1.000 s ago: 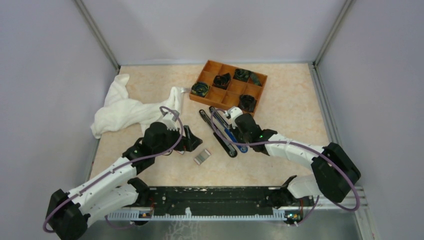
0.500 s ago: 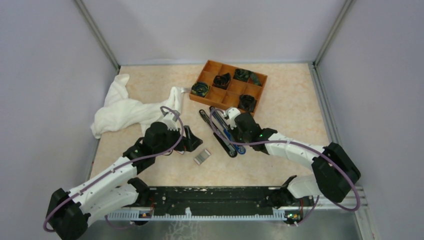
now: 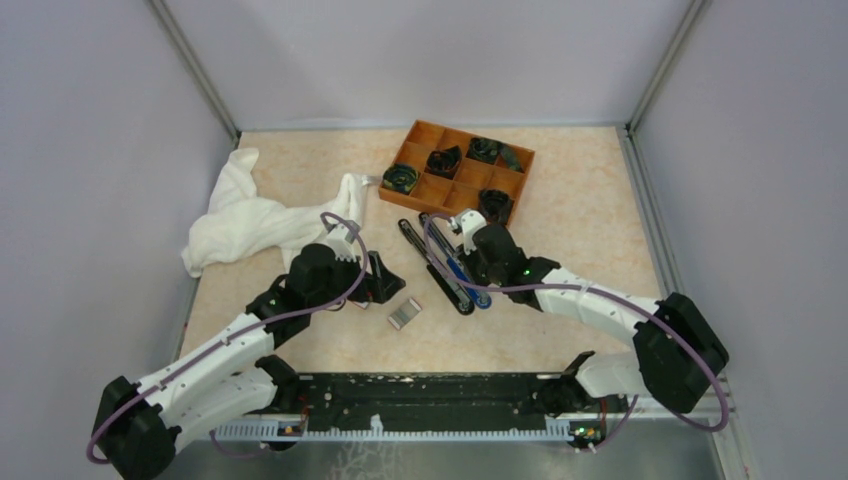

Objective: Load the staples into the stapler

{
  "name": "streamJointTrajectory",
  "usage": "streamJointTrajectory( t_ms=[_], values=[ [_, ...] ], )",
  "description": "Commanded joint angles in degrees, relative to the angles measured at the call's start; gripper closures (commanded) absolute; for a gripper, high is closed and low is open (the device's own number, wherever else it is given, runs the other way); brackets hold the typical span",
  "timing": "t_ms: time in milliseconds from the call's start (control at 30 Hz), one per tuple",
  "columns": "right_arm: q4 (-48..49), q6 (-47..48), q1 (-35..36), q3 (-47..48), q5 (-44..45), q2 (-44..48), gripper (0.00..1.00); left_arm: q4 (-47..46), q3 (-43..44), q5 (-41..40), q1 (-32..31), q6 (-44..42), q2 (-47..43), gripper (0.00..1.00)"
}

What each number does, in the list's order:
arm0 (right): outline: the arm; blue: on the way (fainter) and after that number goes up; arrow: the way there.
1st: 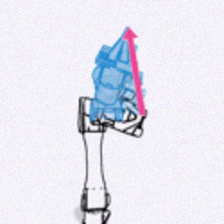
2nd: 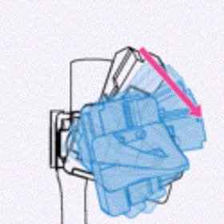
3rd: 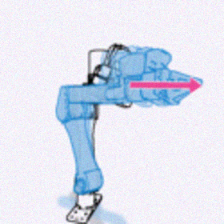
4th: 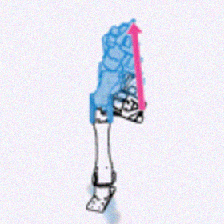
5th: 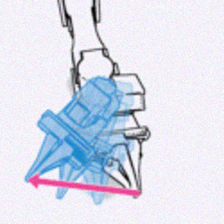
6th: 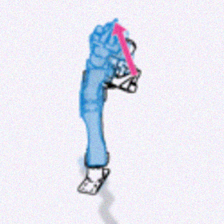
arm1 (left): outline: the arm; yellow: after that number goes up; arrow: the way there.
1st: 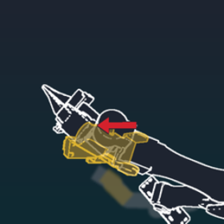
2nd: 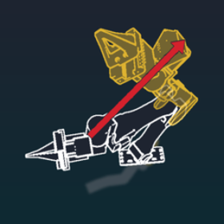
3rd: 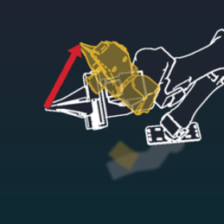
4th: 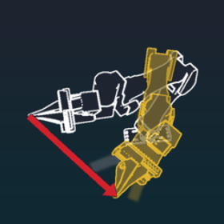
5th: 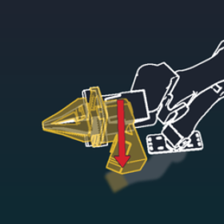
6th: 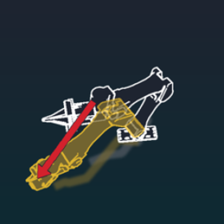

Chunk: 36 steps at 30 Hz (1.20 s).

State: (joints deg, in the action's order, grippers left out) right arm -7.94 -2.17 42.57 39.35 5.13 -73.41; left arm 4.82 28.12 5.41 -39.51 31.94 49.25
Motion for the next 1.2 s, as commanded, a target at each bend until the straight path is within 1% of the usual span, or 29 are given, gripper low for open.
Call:
streamJointTrajectory(
  t_ms=[0,133,500,1167],
  values=[
    [2.6,0.7,-0.2,0.6,3.9,1.5,1.0,-2.0,-0.1,0.6,0.0,0.4,0.2,0.01],
    [1.9,1.5,-0.2,1.1,5.1,-0.3,1.0,-2.0,0.0,0.6,0.1,0.3,0.1,0.01],
    [2.1,2.1,-0.2,1.2,1.8,-1.8,1.0,-2.1,-0.3,0.5,0.0,0.2,-0.3,0.01],
    [2.3,2.0,-0.2,1.0,1.1,-3.5,1.0,-2.6,-0.3,0.8,0.1,0.6,0.0,0.01]
  ],
)
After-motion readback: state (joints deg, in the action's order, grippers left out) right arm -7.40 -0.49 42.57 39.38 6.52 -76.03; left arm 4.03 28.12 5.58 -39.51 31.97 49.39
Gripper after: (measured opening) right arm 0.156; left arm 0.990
